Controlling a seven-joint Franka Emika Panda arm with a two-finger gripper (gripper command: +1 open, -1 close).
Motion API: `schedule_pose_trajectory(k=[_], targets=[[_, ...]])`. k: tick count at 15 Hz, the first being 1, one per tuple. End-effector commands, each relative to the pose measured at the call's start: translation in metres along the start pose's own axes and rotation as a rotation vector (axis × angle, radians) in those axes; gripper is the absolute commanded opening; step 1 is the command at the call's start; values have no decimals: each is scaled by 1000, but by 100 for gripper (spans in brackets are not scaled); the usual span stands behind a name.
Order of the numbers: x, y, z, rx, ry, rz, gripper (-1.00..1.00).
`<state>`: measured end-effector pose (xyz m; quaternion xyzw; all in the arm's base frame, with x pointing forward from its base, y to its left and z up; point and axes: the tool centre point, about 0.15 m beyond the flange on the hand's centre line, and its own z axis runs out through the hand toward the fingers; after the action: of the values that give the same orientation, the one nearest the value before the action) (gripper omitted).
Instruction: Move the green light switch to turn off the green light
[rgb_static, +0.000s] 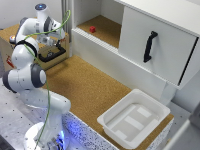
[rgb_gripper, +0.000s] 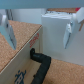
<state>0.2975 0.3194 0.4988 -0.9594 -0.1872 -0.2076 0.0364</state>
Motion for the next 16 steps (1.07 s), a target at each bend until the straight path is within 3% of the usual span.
schedule_pose_trajectory(k=[1, 3, 7, 12, 13, 16], targets=[[-1, -11, -2, -11, -7, -35, 100], [-2, -52, -19, -5, -29, -174, 100], [-13, -123, -39, 37, -204, -431, 100], [-38, -170, -56, 6, -360, -534, 100], [-43, -177, -58, -7, -368, -554, -100], [-67, -192, -50, 32, -362, -639, -100]])
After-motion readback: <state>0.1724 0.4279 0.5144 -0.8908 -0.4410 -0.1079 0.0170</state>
